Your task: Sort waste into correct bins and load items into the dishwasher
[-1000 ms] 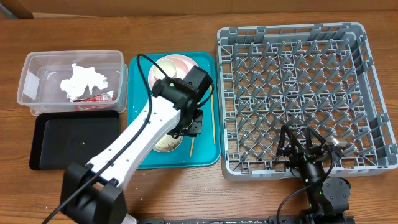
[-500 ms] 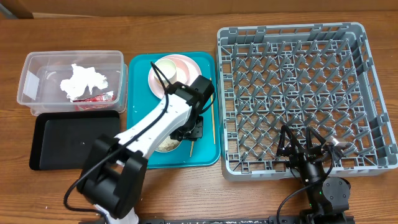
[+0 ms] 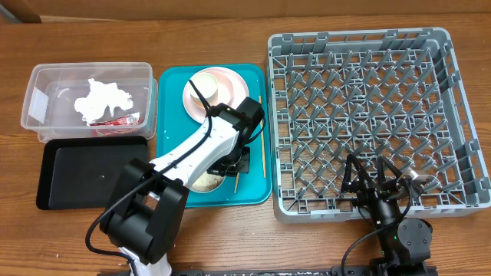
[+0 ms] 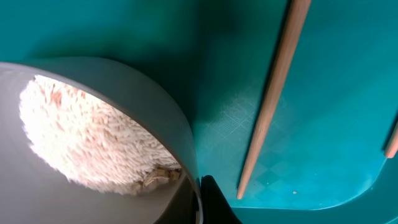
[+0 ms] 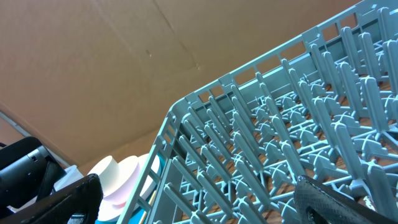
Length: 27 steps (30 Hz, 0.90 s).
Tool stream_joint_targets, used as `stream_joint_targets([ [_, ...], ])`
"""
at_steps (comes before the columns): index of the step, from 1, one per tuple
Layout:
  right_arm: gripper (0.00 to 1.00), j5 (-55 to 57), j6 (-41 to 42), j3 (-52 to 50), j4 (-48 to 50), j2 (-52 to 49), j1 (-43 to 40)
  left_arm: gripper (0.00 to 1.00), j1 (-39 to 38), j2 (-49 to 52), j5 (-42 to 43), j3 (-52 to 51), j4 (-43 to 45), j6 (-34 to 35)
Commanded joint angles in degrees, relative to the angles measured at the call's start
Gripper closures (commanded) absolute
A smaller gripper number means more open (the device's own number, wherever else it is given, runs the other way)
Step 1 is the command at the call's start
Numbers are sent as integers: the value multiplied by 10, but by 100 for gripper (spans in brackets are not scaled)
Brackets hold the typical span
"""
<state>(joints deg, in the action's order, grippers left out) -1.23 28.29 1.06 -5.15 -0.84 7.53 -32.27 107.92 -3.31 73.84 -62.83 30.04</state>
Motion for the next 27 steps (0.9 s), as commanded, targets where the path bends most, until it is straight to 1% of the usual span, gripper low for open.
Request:
stream_joint_targets([
  [1, 0, 2, -2, -6, 3, 6, -2, 96, 0, 6, -1, -3, 2, 4],
  [10, 0, 2, -2, -6, 3, 6, -2, 96, 1, 0, 9, -3, -2, -6],
  [17, 0, 2, -2, -6, 3, 6, -2, 96, 12, -28, 57, -2, -9, -33],
  [24, 0, 2, -2, -6, 3, 6, -2, 96, 65, -92, 88, -2, -36, -51],
  [27, 0, 2, -2, -6, 3, 6, -2, 96, 103, -126, 129, -2, -45, -77],
])
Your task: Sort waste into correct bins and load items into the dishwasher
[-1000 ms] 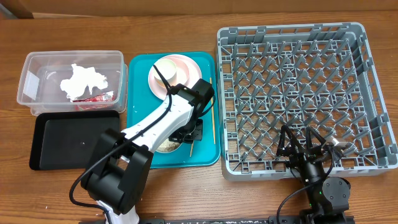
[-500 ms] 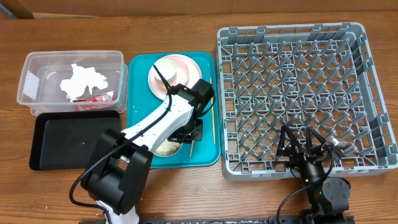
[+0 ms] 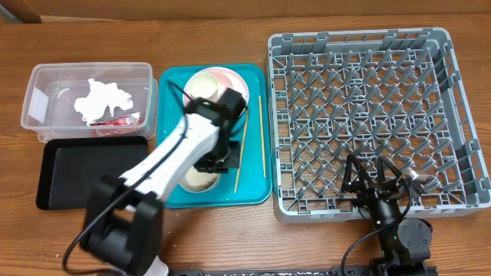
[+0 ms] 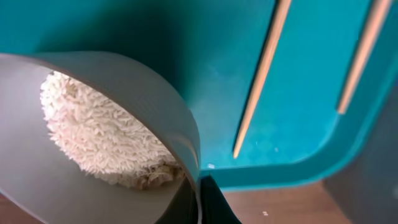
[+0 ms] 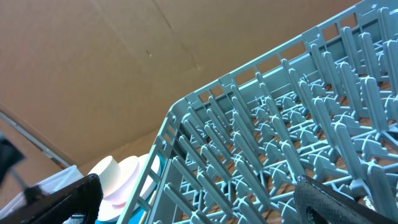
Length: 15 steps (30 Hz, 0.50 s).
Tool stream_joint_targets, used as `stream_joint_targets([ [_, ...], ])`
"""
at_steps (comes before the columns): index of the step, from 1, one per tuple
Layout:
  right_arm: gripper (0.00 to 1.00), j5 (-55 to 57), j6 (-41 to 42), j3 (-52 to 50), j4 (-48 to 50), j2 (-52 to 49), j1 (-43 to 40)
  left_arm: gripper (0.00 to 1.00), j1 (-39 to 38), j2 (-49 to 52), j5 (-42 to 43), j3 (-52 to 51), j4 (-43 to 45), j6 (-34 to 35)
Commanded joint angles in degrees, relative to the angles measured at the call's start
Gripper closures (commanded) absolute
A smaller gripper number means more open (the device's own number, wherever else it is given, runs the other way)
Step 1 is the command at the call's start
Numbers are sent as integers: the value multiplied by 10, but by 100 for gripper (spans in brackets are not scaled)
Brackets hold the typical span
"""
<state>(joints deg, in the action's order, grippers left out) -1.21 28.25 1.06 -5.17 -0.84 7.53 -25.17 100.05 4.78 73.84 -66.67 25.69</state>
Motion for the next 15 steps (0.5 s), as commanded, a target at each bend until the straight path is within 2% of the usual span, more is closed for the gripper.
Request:
stream_joint_targets([
  [1, 0, 2, -1, -6, 3, 6, -2, 96, 45, -58, 61, -2, -8, -41],
  [7, 0, 2, -1, -6, 3, 6, -2, 96, 149, -105, 118, -2, -28, -85],
  [15, 0, 2, -1, -6, 3, 6, -2, 96, 313, -111, 209, -2, -74, -163],
])
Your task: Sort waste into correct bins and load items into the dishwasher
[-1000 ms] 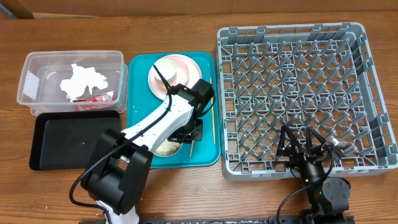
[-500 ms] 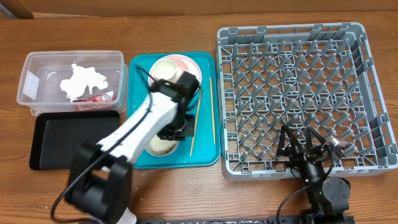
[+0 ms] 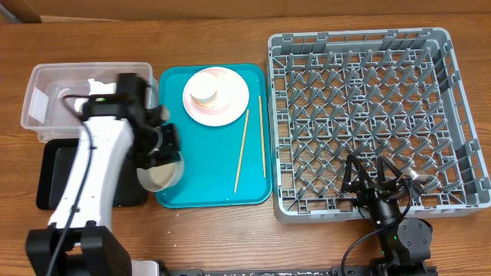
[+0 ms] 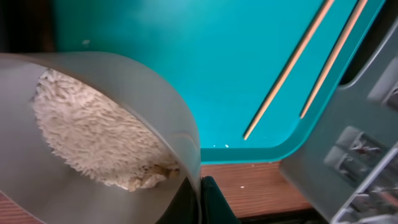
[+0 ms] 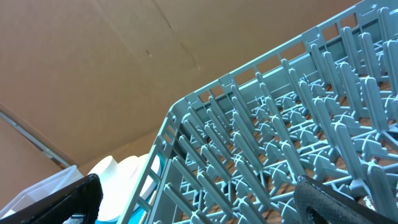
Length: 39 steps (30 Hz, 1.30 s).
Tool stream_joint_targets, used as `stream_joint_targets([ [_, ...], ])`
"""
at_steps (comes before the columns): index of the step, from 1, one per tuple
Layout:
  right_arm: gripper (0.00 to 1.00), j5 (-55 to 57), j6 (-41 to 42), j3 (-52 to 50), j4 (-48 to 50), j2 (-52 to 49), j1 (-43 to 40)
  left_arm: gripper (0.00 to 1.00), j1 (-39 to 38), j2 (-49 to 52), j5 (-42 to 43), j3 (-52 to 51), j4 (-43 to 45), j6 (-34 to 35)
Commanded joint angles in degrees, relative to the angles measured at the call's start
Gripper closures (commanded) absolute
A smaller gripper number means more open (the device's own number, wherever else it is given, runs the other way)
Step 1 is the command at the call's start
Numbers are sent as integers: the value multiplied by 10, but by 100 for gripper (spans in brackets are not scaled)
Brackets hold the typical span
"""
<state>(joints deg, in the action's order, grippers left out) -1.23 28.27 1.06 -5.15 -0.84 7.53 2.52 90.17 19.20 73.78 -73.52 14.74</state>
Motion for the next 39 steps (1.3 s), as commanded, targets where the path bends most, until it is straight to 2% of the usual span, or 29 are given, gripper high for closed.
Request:
stream_joint_targets([
  [1, 0, 2, -1, -6, 3, 6, -2, 96, 54, -13, 74, -2, -8, -62],
  [8, 0, 2, -1, -6, 3, 6, -2, 96, 182, -13, 81, -2, -2, -83],
  [12, 0, 2, -2, -6, 3, 6, -2, 96, 254, -13, 124, -2, 21, -83],
  [18, 0, 2, -1, -6, 3, 6, -2, 96, 342, -12, 258, -25, 98, -83],
  [23, 0, 2, -1, -6, 3, 6, -2, 96, 393, -12, 337, -85, 178, -87],
  [32, 0, 2, -1, -6, 3, 6, -2, 96, 510, -12, 606, -208, 295, -196],
  [39, 0, 2, -1, -6, 3, 6, -2, 96, 586, -12, 661, -231, 314, -200],
])
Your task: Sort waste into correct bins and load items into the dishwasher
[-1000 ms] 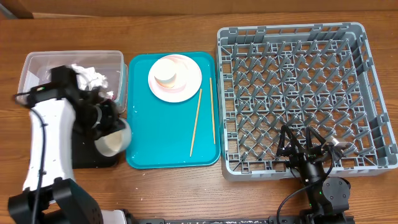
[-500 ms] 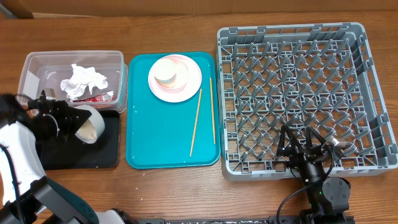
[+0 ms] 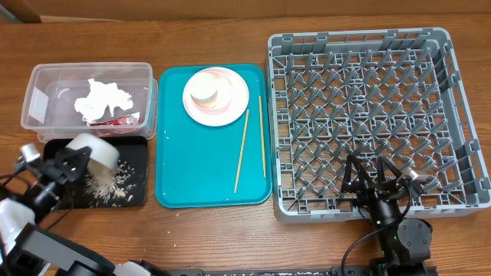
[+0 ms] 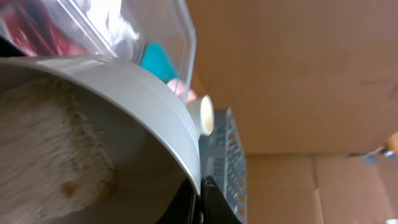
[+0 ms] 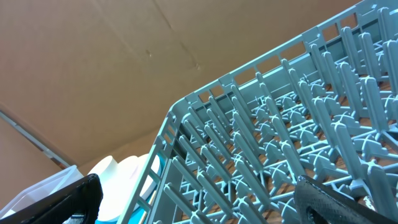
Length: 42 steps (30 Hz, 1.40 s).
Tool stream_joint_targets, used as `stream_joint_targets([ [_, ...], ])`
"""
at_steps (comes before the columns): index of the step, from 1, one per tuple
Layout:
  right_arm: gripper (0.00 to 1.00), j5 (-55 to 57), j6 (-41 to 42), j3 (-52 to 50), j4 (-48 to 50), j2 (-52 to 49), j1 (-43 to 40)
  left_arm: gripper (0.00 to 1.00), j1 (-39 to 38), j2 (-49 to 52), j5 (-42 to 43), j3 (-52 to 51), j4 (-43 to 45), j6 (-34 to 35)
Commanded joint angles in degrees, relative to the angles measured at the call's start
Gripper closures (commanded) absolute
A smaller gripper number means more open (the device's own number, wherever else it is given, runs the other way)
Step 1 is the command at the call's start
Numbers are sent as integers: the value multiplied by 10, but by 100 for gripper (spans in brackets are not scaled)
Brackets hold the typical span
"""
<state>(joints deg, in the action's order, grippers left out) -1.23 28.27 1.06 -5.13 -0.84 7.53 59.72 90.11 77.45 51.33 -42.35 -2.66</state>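
My left gripper (image 3: 67,163) is shut on the rim of a grey bowl (image 3: 93,152). The bowl is tipped on its side over the black tray (image 3: 57,203) at the front left. White rice (image 3: 105,184) lies scattered on that tray. In the left wrist view the bowl's rim (image 4: 134,84) fills the frame, with blurred rice (image 4: 43,155) still inside, and my left gripper (image 4: 200,186) pinches the rim. My right gripper (image 3: 376,184) is open at the near edge of the grey dish rack (image 3: 368,46), with nothing between its fingers (image 5: 339,202).
A clear bin (image 3: 38,84) behind the black tray holds white tissue and a red wrapper. The teal tray (image 3: 199,184) carries a pink plate (image 3: 230,107) with a white cup (image 3: 205,88) and two chopsticks (image 3: 241,153).
My left arm has moved from the teal tray's left edge to the far left. The bowl, mouth-up then, is now on its side over the black tray. Rice now lies on that tray.
My left gripper was shut on the rice bowl's rim at the front of the teal tray. Then the bowl was at that tray's left edge beside the black tray. Now it is tipped and rice lies on the black tray. The right arm has stayed still.
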Motion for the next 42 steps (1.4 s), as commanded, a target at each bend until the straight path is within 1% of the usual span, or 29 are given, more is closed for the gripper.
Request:
stream_joint_targets([
  [1, 0, 2, -1, -6, 3, 6, -2, 96, 15, -12, 94, -6, 2, -26],
  [4, 0, 2, -1, -6, 3, 6, -2, 96, 14, -12, 128, -6, 2, -39],
  [7, 0, 2, -1, -6, 3, 6, -2, 96, 14, -12, 122, -6, -1, -44],
  [10, 0, 2, -1, -6, 3, 6, -2, 96, 14, -12, 132, -6, -38, -48],
  [12, 0, 2, -2, -6, 3, 6, -2, 96, 14, -12, 131, -6, -27, -67],
  [13, 0, 2, -1, -6, 3, 6, -2, 96, 14, -12, 131, -6, -22, -64],
  [15, 0, 2, -1, -6, 3, 6, -2, 96, 14, -12, 132, -6, -48, -49],
  [18, 0, 2, -1, -6, 3, 6, -2, 96, 14, -13, 132, -6, -45, -74],
  [21, 0, 2, -1, -6, 3, 6, -2, 96, 14, -14, 132, -6, -60, -64],
  [26, 0, 2, -2, -6, 3, 6, -2, 96, 14, -14, 120, -6, -13, -61],
  [28, 0, 2, -1, -6, 3, 6, -2, 96, 13, -14, 122, -6, -15, -36],
  [30, 0, 2, -1, -6, 3, 6, -2, 96, 13, -14, 131, -6, -28, -33],
  [32, 0, 2, -1, -6, 3, 6, -2, 96, 13, -14, 129, -6, -22, -36],
  [35, 0, 2, -1, -6, 3, 6, -2, 96, 13, -14, 104, -6, -30, -27],
  [38, 0, 2, -1, -6, 3, 6, -2, 96, 4, -19, 43, -3, -46, -5],
  [42, 0, 2, -1, -6, 3, 6, -2, 96, -34, -51, -42, 17, -50, 45],
])
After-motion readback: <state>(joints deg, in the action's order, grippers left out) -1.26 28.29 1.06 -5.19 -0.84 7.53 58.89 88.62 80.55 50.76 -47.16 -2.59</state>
